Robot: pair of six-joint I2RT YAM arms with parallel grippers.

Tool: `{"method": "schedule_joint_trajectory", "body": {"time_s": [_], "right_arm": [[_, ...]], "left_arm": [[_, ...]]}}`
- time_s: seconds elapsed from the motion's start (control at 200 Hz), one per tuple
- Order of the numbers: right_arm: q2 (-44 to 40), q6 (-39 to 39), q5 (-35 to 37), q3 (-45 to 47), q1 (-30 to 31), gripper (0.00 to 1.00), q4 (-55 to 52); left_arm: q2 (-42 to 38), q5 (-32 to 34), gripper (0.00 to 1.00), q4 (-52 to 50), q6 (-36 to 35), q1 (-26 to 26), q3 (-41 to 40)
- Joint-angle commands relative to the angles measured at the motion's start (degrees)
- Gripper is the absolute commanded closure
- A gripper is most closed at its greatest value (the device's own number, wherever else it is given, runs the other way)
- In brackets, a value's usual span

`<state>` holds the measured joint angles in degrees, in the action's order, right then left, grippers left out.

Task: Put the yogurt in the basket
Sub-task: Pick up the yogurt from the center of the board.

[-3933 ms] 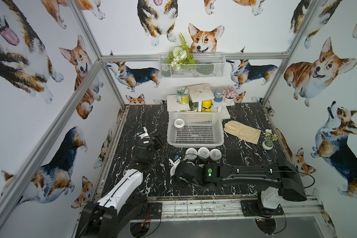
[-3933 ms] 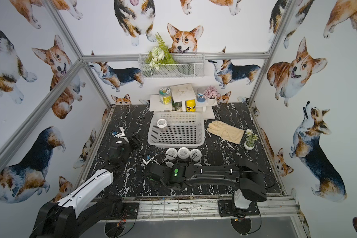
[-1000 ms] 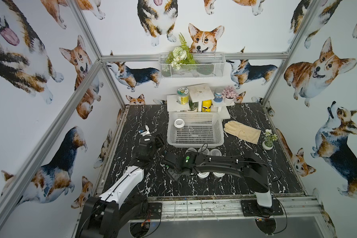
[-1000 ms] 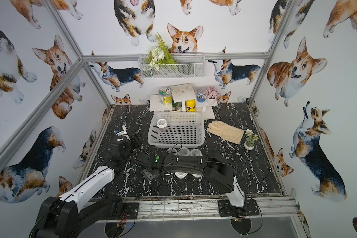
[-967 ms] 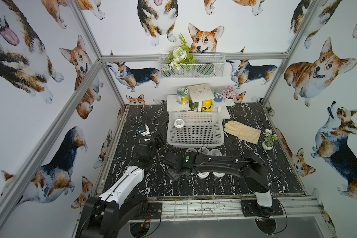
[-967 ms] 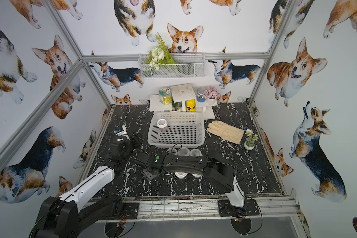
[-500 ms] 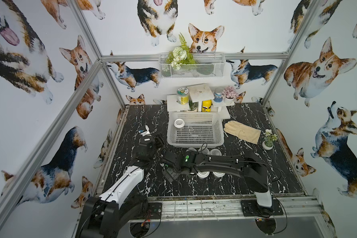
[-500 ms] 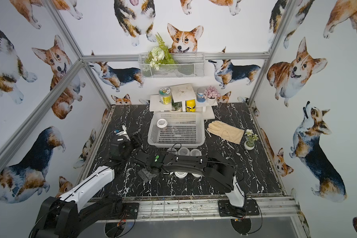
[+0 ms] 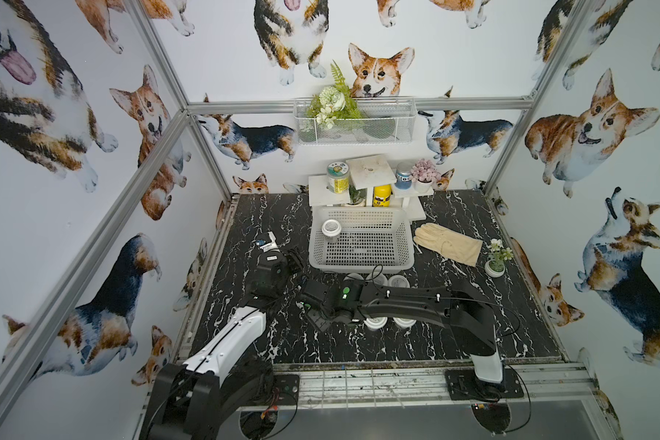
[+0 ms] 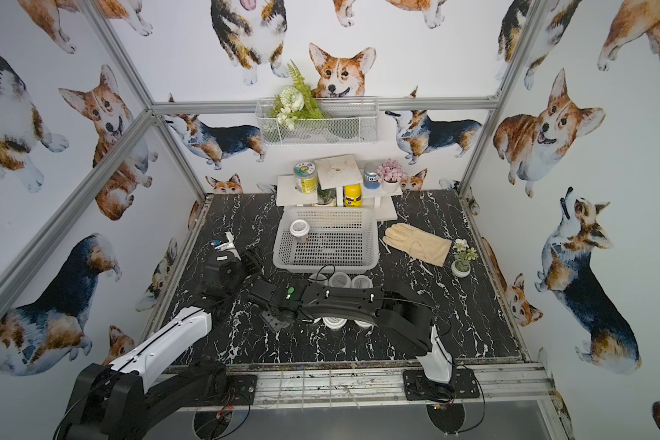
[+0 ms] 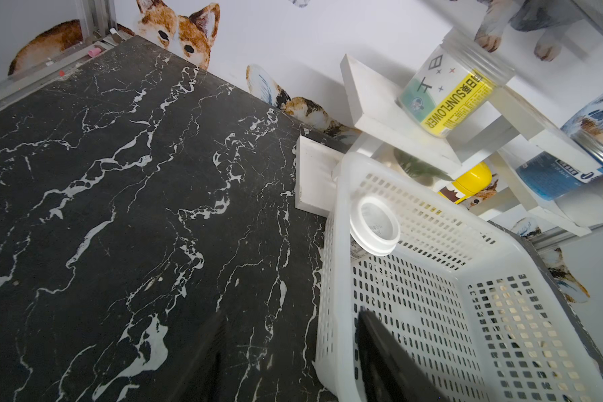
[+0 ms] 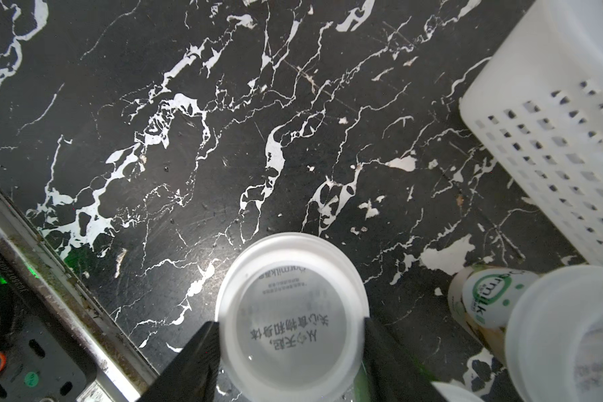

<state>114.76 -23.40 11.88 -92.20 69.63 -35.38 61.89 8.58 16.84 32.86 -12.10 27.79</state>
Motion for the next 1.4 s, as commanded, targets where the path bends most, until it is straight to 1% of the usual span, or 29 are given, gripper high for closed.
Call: {"method": "schedule_joint_trajectory", "body": {"time_s": [0.0,0.06,0.165,0.2,0.255,0.305,0.41,0.505,1.001,1.396], "right_arm": [[0.2,0.2,0.0,0.4,0.1,0.21,-0.4],[0.4,0.2,0.0,0.4,0.1,0.17,-0.4],[0.6,0.2,0.2,0.4,0.0,0.18,-0.5],[0.7,0.2,0.1,0.4,0.0,0.20,-0.5],[0.8,0.3,0.0,0.4,0.0,0.26,-0.4],[0.8,0.4,-0.1,0.3,0.0,0.29,-0.4],[0.6,0.3,0.0,0.3,0.0,0.34,-0.4],[0.2,0.3,0.2,0.4,0.0,0.35,-0.6],[-4.8,0.0,0.9,-0.9,-0.6,0.36,-5.6],[-8.8,2.5,-0.8,-7.6,-5.2,0.36,-14.7]], "left_arm": [[0.0,-0.3,0.36,0.7,-0.3,0.1,0.3],[0.1,-0.3,0.36,0.7,-0.3,0.1,0.3],[0.1,-0.3,0.36,0.7,-0.3,0.1,0.3],[0.1,-0.3,0.36,0.7,-0.3,0.1,0.3],[0.1,-0.3,0.36,0.7,-0.3,0.1,0.4],[0.1,-0.3,0.37,0.7,-0.3,0.1,0.4],[0.2,-0.3,0.37,0.7,-0.3,0.1,0.4],[0.2,-0.4,0.37,0.7,-0.4,0.1,0.4],[0.8,-0.7,0.37,0.7,-0.5,0.1,0.8],[0.5,-0.6,0.38,0.8,-0.4,0.1,0.6]]}}
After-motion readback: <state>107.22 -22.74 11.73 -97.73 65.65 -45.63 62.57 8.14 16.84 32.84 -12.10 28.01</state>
